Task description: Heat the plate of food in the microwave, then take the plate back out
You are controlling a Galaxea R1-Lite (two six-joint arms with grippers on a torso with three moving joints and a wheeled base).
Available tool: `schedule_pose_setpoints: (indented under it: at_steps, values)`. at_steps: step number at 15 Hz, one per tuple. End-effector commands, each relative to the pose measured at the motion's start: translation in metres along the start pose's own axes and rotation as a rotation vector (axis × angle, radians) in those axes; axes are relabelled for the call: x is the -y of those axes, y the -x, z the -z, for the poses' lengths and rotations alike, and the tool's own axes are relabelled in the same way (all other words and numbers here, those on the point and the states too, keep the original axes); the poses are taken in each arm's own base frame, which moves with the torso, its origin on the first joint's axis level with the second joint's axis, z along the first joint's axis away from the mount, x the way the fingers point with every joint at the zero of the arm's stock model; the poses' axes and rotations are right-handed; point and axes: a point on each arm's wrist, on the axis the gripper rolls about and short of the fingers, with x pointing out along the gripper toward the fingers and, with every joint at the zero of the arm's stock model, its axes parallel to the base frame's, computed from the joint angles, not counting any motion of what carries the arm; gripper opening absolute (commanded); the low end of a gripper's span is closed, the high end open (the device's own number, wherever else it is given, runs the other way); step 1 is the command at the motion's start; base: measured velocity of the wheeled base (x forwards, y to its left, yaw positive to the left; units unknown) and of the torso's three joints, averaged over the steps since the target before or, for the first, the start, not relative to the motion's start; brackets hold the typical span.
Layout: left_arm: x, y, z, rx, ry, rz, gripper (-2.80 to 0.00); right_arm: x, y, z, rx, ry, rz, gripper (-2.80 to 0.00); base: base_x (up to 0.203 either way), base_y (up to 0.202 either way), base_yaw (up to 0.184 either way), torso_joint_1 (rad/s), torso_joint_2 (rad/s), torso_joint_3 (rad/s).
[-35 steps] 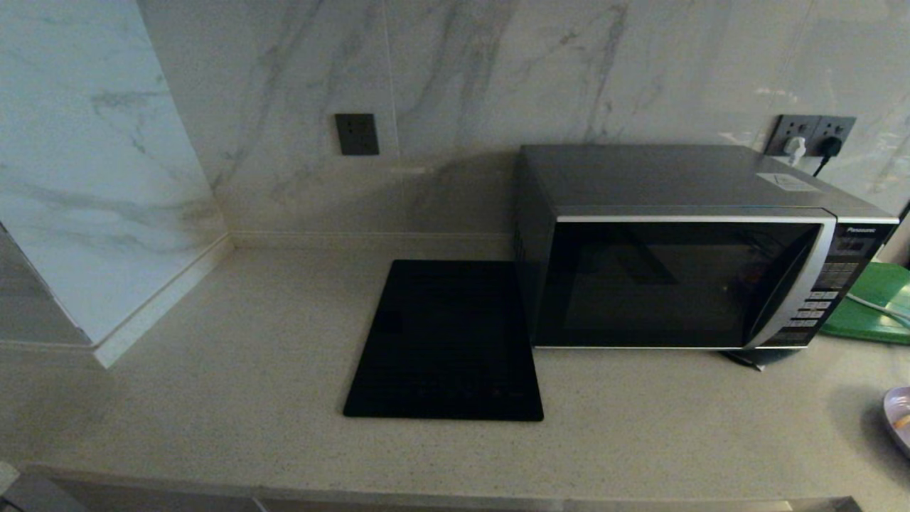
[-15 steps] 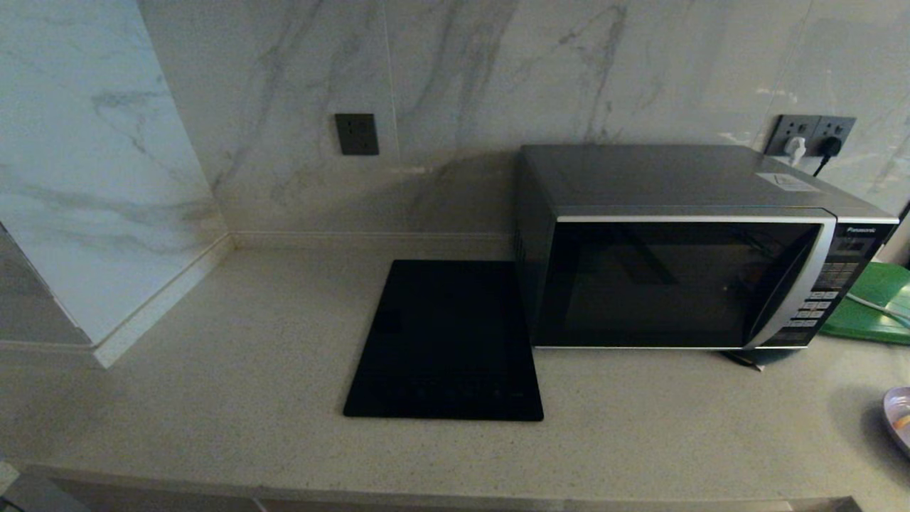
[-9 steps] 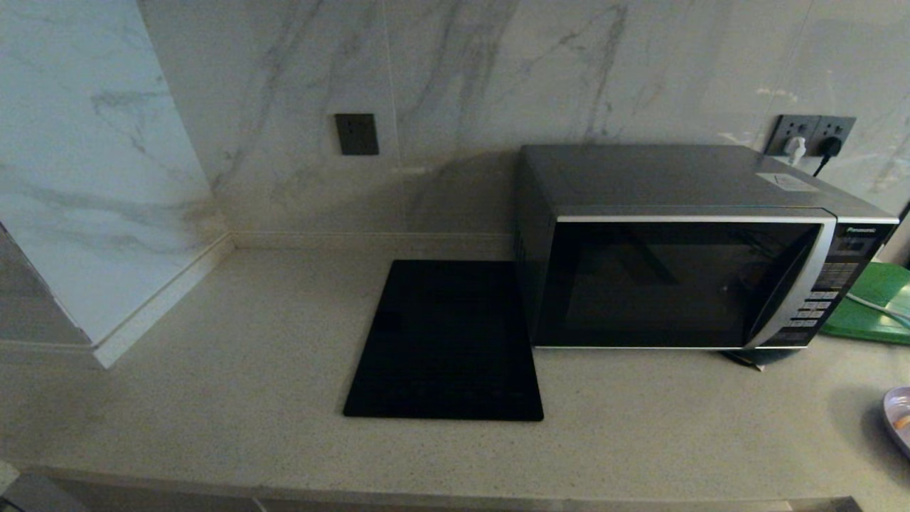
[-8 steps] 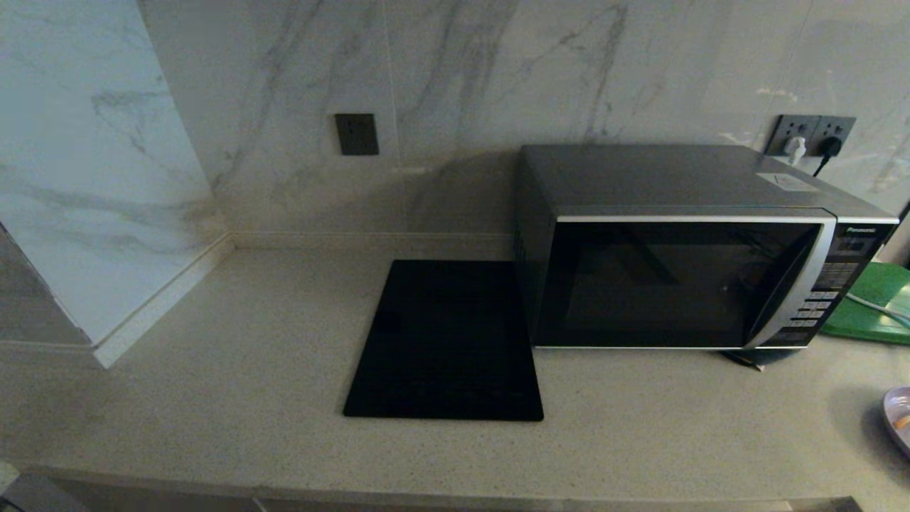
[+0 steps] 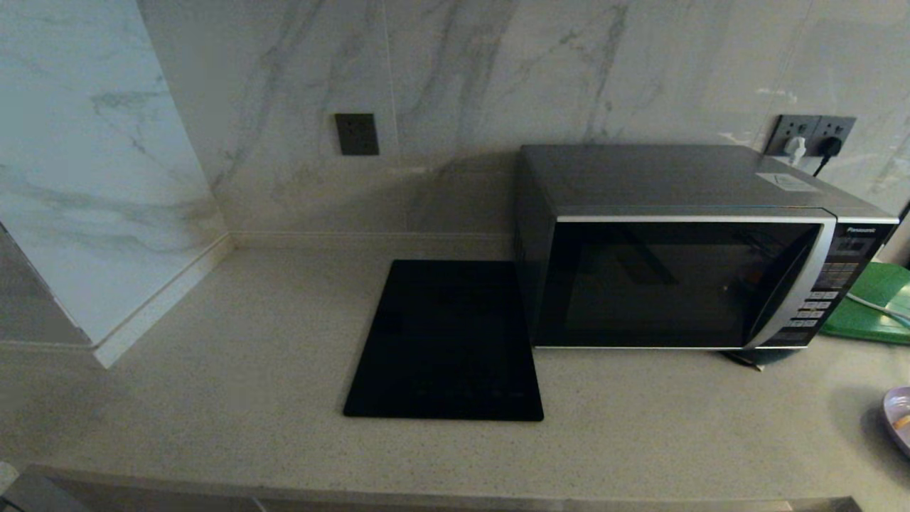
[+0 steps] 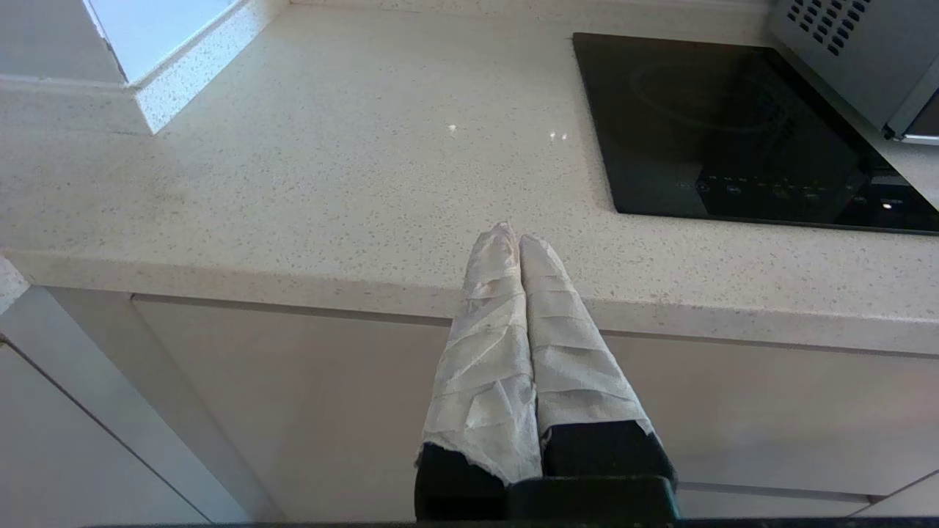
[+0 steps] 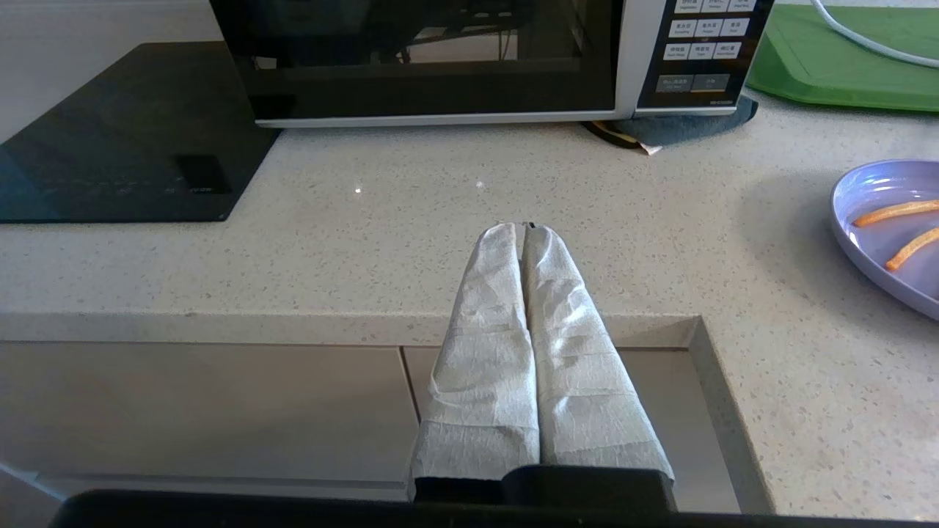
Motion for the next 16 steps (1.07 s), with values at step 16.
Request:
schedule_pose_setpoints:
  at_steps: [16]
  values:
    - [0.0,-0.0001,-0.0001,0.0,0.001,-0.001,-2.8,0.0,-0.0002,0.0004,-0.003,-0.001,0.0,-2.8,0.0,0.0,0.0,0.0,0.0,0.0]
